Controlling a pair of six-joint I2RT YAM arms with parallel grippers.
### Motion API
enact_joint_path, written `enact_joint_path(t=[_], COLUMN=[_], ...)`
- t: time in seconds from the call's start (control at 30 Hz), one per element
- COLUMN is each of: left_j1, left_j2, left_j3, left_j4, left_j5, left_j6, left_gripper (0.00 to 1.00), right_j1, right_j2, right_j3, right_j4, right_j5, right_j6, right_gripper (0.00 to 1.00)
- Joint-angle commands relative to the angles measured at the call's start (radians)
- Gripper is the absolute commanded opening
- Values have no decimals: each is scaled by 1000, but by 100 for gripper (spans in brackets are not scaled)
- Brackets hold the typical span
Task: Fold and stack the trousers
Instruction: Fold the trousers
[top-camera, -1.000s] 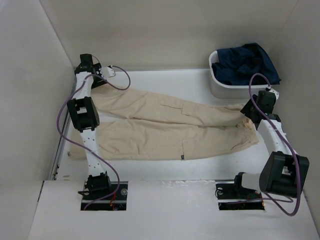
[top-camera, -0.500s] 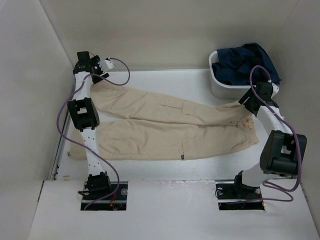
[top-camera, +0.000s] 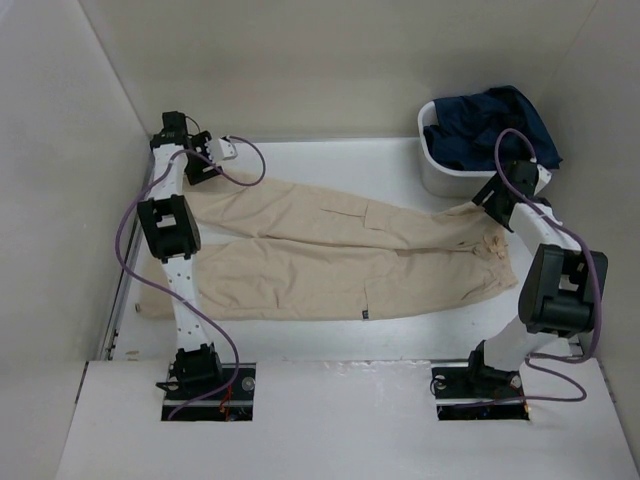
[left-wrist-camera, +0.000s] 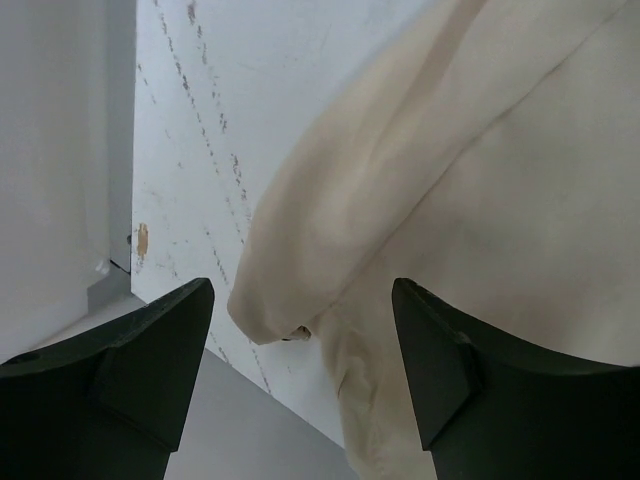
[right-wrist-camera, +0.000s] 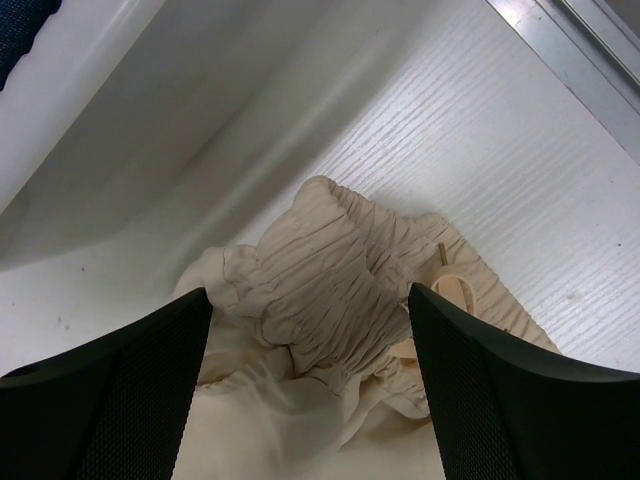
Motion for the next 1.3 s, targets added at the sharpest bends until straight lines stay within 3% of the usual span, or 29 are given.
enact_joint_path(t=[0.0, 0.13, 0.2, 0.27, 0.33, 0.37, 0.53, 0.6, 0.7, 0.9, 1.07, 1.27], left_j1=[-5, -16, -19, -19, -19, -18, 1, 10, 24, 50, 61, 93], left_j2=[15, 60, 75, 84, 75, 65, 26, 8, -50, -265, -591, -1003], left_j3=[-7, -4, -4, -7, -25, -39, -73, -73, -88, -198, -546, -1016], left_j4=[-14, 22, 25, 42, 97, 133, 327, 425, 531, 556, 565, 483], left_j5=[-35, -115, -148, -176, -182, -182, -201, -214, -218, -222, -248, -329], left_j6=[83, 100, 111, 111, 103, 100, 72, 52, 23, -3, 32, 104], left_gripper=[71, 64, 50, 30, 17, 13, 5, 4, 3, 3, 3, 4], right_j1=[23, 24, 24, 24, 24, 24, 20, 14, 1, -72, -166, -198], right_j2=[27, 62, 66, 67, 81, 91, 119, 98, 23, -219, -301, -324], right_j3=[56, 72, 75, 78, 92, 99, 115, 107, 90, -19, -140, -223], right_j4=[21, 10, 10, 16, 14, 13, 16, 17, 28, 116, 162, 228], right_j5=[10, 10, 19, 27, 33, 32, 29, 32, 22, -80, -227, -264], right_j6=[12, 19, 22, 24, 33, 38, 76, 81, 64, -13, 22, 91], right_gripper=[84, 82, 82, 79, 73, 68, 10, 0, 0, 0, 1, 6])
